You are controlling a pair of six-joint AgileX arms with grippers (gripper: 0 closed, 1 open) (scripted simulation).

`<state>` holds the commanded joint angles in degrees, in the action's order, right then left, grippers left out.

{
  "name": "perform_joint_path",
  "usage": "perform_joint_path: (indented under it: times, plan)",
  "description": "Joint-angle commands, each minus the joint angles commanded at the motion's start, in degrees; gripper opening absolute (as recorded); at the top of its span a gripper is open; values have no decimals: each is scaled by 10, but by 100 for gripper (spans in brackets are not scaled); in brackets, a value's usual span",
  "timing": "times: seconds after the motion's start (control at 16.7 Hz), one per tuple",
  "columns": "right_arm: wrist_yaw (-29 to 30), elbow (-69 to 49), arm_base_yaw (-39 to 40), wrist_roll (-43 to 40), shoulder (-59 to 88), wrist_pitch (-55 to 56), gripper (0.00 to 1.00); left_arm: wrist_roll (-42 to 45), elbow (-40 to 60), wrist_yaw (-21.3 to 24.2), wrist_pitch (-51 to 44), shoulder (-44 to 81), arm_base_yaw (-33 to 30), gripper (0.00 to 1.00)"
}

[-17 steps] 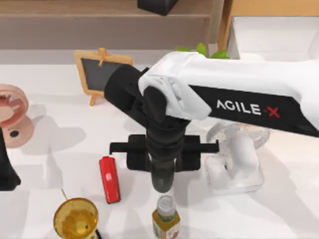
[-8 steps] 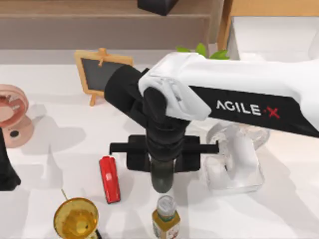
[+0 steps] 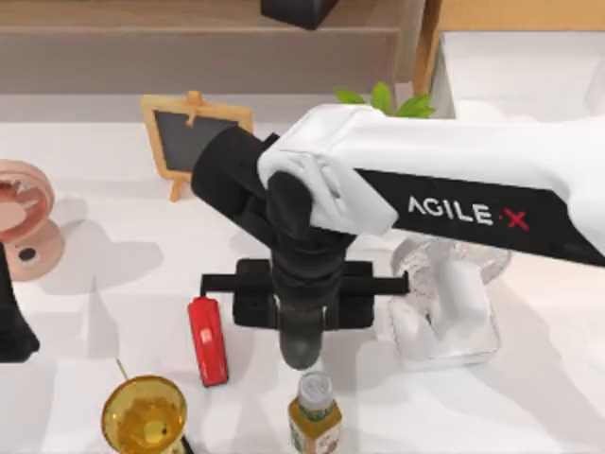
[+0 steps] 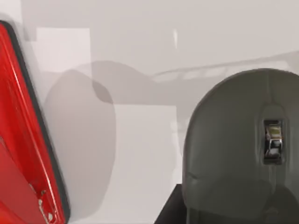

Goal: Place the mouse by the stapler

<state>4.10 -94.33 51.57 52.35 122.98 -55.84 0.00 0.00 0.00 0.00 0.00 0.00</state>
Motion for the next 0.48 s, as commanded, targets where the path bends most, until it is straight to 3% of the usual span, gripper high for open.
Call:
perform_joint_path:
  times: [0.48]
  plan:
    - [0,0,-4,-4,5,13,0,0,0,0,0,0,0,100]
